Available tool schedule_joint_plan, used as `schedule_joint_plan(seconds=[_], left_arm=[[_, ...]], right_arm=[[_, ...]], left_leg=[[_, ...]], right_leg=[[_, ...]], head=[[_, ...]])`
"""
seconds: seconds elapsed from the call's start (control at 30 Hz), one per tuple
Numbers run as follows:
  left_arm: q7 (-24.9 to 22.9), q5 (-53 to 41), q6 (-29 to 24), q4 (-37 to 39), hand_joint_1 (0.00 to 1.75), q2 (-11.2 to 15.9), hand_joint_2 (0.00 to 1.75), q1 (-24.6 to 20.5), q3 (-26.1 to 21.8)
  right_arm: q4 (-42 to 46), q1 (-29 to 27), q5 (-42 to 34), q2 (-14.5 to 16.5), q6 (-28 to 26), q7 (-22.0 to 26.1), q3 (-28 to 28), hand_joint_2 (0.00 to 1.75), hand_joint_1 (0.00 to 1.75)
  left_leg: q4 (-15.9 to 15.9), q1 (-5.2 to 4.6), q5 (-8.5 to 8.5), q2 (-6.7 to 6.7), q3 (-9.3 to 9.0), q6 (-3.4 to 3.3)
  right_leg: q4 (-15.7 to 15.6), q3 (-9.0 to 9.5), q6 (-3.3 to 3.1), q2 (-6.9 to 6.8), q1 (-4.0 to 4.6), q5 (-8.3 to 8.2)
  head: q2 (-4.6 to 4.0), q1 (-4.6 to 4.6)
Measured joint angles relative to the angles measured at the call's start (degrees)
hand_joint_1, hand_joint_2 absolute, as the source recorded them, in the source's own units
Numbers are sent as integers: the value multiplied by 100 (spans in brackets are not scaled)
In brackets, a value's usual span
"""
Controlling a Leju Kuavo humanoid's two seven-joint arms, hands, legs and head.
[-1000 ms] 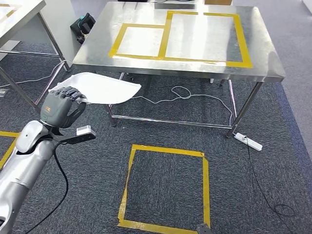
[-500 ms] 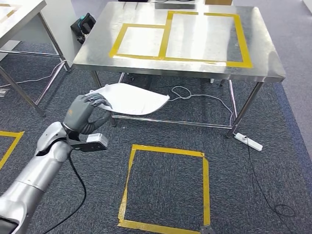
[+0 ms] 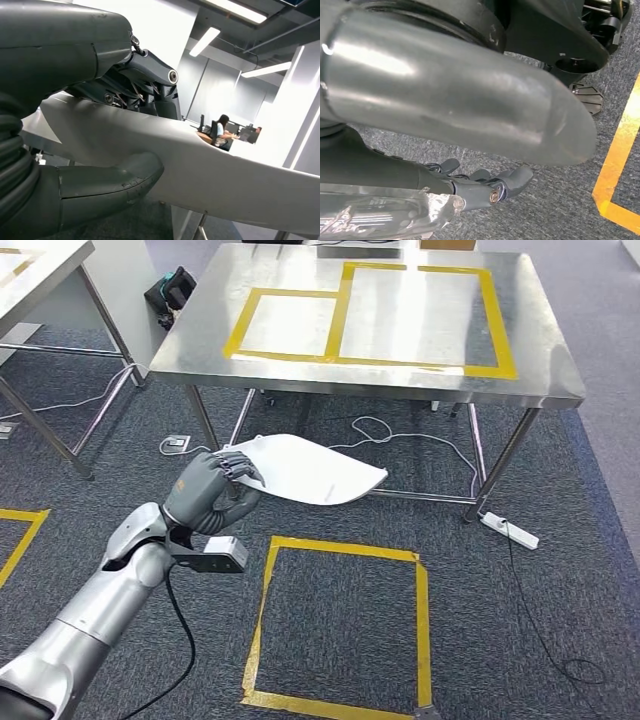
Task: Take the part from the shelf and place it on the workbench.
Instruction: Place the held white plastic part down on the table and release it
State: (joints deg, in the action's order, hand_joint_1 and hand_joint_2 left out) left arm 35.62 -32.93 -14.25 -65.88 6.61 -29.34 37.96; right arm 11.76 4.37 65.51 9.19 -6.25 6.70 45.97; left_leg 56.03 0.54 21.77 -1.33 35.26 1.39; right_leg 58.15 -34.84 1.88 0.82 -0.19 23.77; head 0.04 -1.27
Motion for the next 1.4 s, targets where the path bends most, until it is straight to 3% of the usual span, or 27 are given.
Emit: schedule_joint_plan(seconds=[0.2, 0.37, 0.47, 0.53, 0.63, 0.67, 0.7, 0.73, 0.8, 0.87, 0.93, 1.0, 1.03, 1.1, 1.17, 1.23, 1.27, 1.37, 1.4], left_arm=[[-14, 6, -54, -19, 124, -26, 175, 24, 67], [-45, -47, -131, -24, 124, -25, 175, 47, 122], [-48, -62, -154, -27, 124, -25, 175, 49, 134], [-54, -66, -168, -30, 124, -27, 175, 49, 140], [-76, -67, -202, -31, 124, -26, 175, 74, 142], [-85, -67, -221, -31, 124, -25, 175, 98, 143], [-93, -67, -243, -30, 124, -23, 175, 126, 143], [-97, -67, -263, -30, 124, -20, 175, 152, 142], [-98, -68, -307, -28, 124, -7, 175, 181, 139], [-98, -70, -355, -27, 124, 7, 175, 180, 127], [-98, -77, -404, -22, 124, 22, 175, 193, 110], [-98, -82, -455, -18, 124, 39, 175, 212, 88], [-98, -82, -483, -18, 124, 45, 175, 215, 75], [-98, -82, -526, -17, 124, 61, 175, 220, 47], [-98, -82, -546, -11, 124, 90, 175, 253, 9], [-98, -82, -552, 2, 124, 120, 175, 291, -39], [-98, -82, -556, 10, 124, 132, 175, 301, -63], [-98, -83, -574, 29, 124, 170, 175, 306, -141], [-98, -84, -581, 34, 124, 179, 175, 310, -164]], right_arm=[[0, -10, 9, -10, -16, 15, 0, 0, 0], [-1, -11, 17, -10, -45, 39, 0, 0, 0], [0, -16, 17, -14, -56, 45, 0, 0, 0], [-1, -18, 16, -23, -60, 49, 0, 0, 0], [-1, -29, 11, -39, -59, 51, 0, 0, 0], [-1, -41, 9, -44, -59, 51, 0, 0, 0], [-1, -52, 8, -47, -60, 51, 0, 0, 0], [-2, -60, 9, -50, -61, 51, 0, 0, 0], [-5, -63, 10, -50, -63, 51, 0, 0, 0], [-18, -55, 15, -40, -63, 52, 0, 0, 0], [-29, -57, 21, -44, -66, 52, 1, 0, 0], [-28, -69, 28, -57, -72, 56, 3, 0, 0], [-28, -69, 32, -58, -74, 61, 5, 0, 0], [-28, -63, 37, -62, -75, 70, 7, 0, 0], [-28, -67, 42, -66, -74, 74, 7, 0, 0], [-28, -81, 52, -70, -73, 77, 7, 0, 0], [-28, -85, 57, -72, -71, 77, 7, 0, 0], [-35, -88, 64, -68, -63, 76, 7, 0, 0], [-37, -85, 66, -70, -61, 75, 8, 0, 0]], left_leg=[[15, -8, 16, 0, 8, -27], [44, -43, 74, 0, 23, -140], [-39, -36, 89, -3, -22, -226], [-72, -9, 96, -4, -95, -267], [-69, 3, 120, -4, -153, -265], [-67, 8, 139, -6, -171, -250], [-65, 19, 163, -8, -197, -229], [-62, 37, 192, -13, -233, -199], [-44, 83, 270, -28, -318, -113], [-17, 100, 336, -45, -343, -19], [0, 93, 371, -57, -339, 48], [112, 101, 374, -20, -312, 98], [303, 100, 374, 17, -214, 115], [974, 86, 468, 85, 208, 127], [1588, 63, 732, 91, 704, 109], [1621, 21, 789, 91, 927, 50], [1385, -12, 638, 92, 905, 0], [350, -156, -170, 103, 657, -185], [143, -183, -312, 98, 595, -215]], right_leg=[[-7, 3, 16, -1, -13, 0], [-34, 15, 83, -2, -48, 12], [5, 36, 162, -11, -52, -38], [216, -57, 197, -20, -49, 101], [1207, -575, 242, -26, -58, 577], [1469, -736, 264, -28, -65, 653], [1532, -803, 287, -29, -75, 622], [1369, -757, 313, -30, -91, 479], [608, -430, 387, -13, -136, 64], [71, -185, 332, 24, -151, -51], [38, -141, 159, 37, -131, 36], [69, -76, 44, 35, -122, 50], [68, -32, -1, 33, -119, 78], [63, 64, -70, 32, -105, 150], [62, 170, -107, 31, -84, 250], [57, 314, -123, 33, -62, 368], [54, 394, -123, 34, -52, 428], [44, 577, -81, 37, -15, 628], [28, 637, -58, 38, 6, 691]], head=[[0, -2], [0, -4], [0, -1], [0, 25], [0, 62], [0, 67], [0, 71], [0, 72], [0, 78], [0, 103], [0, 104], [0, 73], [0, 63], [0, 45], [0, 43], [0, 43], [0, 43], [0, 40], [0, 39]])
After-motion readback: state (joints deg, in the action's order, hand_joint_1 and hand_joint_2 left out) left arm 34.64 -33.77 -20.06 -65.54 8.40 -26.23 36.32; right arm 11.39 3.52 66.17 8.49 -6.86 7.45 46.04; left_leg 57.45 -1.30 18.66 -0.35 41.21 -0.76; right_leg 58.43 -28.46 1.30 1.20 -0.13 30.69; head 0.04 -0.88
